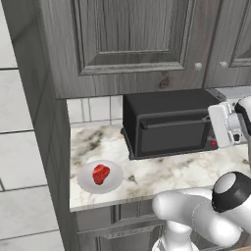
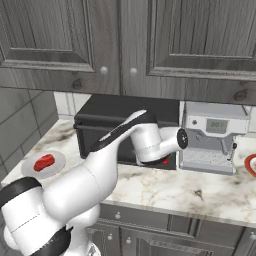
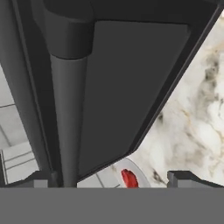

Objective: Open the toaster oven door. Place the bread on the top rack in the toaster oven and place the steak on the bottom rack.

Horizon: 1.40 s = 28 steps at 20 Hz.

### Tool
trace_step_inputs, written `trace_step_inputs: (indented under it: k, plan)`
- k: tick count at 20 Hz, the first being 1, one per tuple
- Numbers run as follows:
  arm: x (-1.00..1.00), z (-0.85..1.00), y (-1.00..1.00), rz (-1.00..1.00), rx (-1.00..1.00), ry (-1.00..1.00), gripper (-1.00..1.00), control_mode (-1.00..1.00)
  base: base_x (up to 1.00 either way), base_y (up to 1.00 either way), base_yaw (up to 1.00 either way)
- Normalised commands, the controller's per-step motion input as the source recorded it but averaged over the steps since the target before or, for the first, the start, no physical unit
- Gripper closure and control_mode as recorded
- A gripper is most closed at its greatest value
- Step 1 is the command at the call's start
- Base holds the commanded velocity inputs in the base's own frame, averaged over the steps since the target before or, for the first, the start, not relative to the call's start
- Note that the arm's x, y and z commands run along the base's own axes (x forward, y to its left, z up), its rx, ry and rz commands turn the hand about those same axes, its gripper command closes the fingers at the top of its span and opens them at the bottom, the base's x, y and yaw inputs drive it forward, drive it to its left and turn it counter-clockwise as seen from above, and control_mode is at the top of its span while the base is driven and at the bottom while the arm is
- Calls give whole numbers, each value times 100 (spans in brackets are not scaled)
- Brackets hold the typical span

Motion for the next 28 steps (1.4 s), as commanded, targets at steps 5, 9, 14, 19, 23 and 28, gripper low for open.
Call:
trace_step_inputs:
  k: [5,9,14,19,23,28]
  plan:
    - [20,-1,-3,0,7,5,-100,-100,0,0,0]
    - [19,-12,0,0,9,6,-100,-100,0,0,0]
    - [20,-15,0,0,4,7,-100,-100,0,0,0]
    - [9,-24,1,-2,1,15,-100,-100,0,0,0]
    - [0,-35,1,-5,0,16,-100,-100,0,0,0]
    - [-7,-40,4,-7,0,13,-100,-100,0,0,0]
